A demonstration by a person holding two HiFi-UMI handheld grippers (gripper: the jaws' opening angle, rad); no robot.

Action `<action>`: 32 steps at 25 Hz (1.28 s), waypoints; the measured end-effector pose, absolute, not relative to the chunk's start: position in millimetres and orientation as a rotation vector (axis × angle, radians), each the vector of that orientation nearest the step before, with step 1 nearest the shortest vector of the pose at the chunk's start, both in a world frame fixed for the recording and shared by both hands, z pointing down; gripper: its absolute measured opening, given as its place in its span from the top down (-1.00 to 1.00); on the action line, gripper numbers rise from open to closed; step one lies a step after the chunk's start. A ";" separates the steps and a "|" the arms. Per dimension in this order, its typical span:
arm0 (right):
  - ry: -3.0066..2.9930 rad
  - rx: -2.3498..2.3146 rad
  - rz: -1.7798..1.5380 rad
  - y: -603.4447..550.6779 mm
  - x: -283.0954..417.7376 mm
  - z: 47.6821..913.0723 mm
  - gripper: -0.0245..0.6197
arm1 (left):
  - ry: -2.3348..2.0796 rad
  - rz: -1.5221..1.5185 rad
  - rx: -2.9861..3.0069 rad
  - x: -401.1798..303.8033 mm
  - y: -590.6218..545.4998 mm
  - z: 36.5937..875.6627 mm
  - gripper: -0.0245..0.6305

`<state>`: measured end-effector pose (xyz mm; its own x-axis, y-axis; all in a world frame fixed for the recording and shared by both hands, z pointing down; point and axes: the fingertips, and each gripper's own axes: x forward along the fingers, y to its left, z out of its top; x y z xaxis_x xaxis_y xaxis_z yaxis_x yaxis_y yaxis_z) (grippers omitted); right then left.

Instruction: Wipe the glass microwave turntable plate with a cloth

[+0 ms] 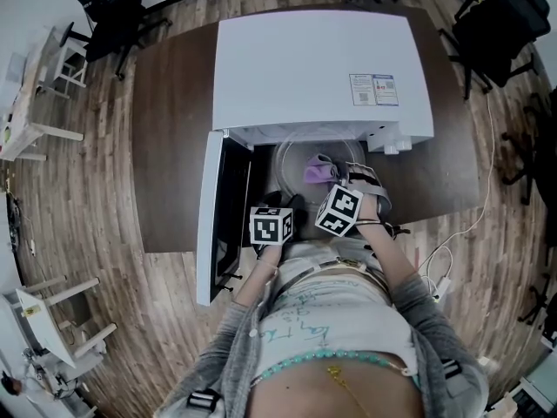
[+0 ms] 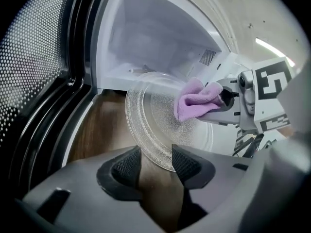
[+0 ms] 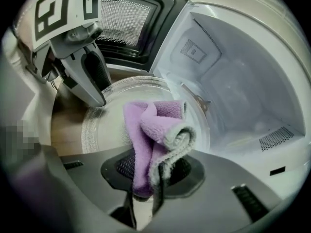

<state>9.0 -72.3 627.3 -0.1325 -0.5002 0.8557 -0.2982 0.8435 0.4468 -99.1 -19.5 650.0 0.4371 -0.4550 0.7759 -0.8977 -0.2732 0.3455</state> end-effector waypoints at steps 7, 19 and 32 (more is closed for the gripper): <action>-1.724 0.571 -0.217 -59.9 1.5 629.8 0.57 | -1.115 0.715 1.912 -99.1 -18.5 649.4 0.28; -1.743 0.501 -0.281 -59.4 -32.7 628.8 0.57 | -1.069 0.745 1.959 -98.2 -17.6 650.1 0.30; -1.733 0.572 -0.285 -95.0 -27.7 617.6 0.57 | -1.050 0.756 1.980 -98.6 -17.1 650.0 0.31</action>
<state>-27.7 -95.0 617.6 -0.1508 -0.5179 0.8420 -0.2214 0.8478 0.4818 -98.6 -17.1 650.0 0.4872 -0.4130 0.7694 -0.8607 -0.3758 0.3434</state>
